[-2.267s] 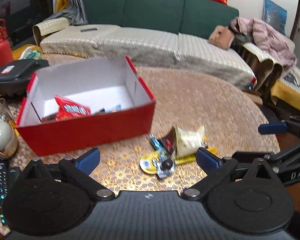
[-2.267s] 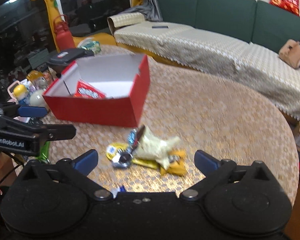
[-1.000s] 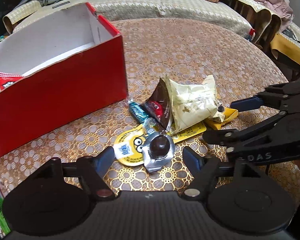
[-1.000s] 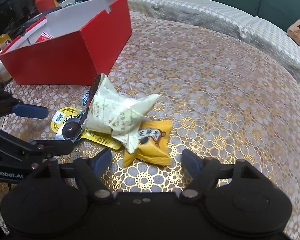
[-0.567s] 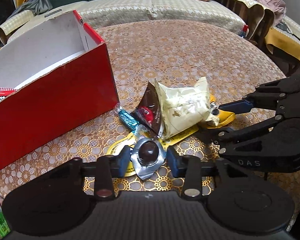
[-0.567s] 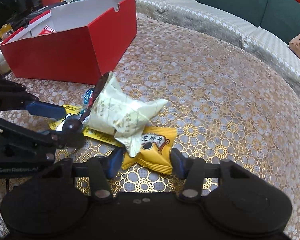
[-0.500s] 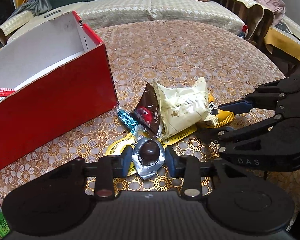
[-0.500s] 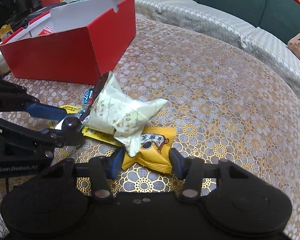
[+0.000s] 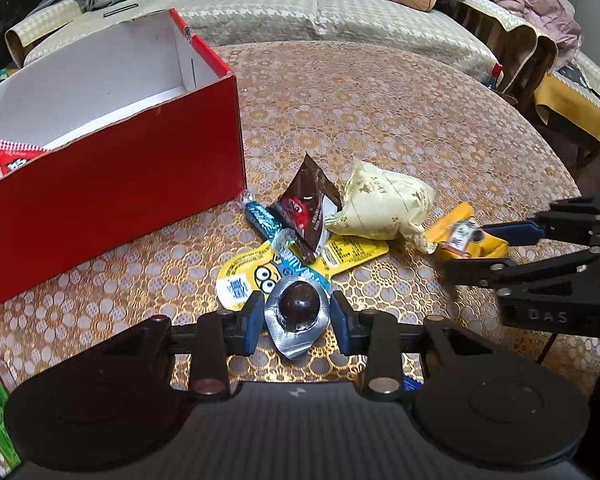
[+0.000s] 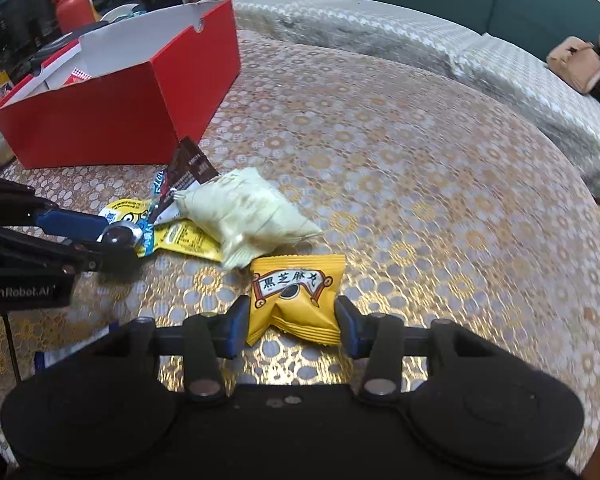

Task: Organize snacks
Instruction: 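Grasp the silver chocolate with the left tool while the right tool grasps the yellow packet, then carry the silver chocolate and yellow packet into the red box and open both tools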

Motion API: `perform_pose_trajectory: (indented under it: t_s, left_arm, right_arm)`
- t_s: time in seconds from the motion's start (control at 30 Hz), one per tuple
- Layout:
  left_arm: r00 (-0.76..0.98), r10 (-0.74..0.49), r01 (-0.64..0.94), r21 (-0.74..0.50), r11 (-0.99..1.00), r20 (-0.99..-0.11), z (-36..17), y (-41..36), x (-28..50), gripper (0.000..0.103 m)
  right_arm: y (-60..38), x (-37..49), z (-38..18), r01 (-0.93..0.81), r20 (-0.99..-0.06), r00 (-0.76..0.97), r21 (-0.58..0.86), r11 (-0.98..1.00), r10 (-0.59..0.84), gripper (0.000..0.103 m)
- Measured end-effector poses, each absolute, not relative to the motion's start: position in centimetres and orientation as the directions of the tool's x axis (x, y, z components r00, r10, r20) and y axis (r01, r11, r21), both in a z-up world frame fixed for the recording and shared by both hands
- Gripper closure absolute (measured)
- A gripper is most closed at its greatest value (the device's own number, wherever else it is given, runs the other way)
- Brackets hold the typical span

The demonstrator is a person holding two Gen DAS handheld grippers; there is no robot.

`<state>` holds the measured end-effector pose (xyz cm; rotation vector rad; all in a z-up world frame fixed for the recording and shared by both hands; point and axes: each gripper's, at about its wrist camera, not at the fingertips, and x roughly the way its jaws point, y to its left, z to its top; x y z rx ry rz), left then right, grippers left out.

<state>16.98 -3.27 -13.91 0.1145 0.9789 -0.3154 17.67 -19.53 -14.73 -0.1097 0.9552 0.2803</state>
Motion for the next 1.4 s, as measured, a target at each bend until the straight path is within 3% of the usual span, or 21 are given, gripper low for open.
perform_pose_trajectory:
  t_s: [0.73,1.4]
  left_arm:
    - [0.645,-0.179,0.22,-0.044,0.975,-0.743,-5.9,-0.7,13.1,0.068]
    - [0.776,-0.096,0.139,0.02,0.99,-0.623,1.8,3.7,17.8,0.068]
  right_arm:
    - [-17.0,13.0,-5.6,-0.34,-0.699,0.662,0.04,0.94,0.269,0.058]
    - [-9.8,18.7,1.1,-0.432,-0.615,0.726,-0.057,0.9,0.309,0.058]
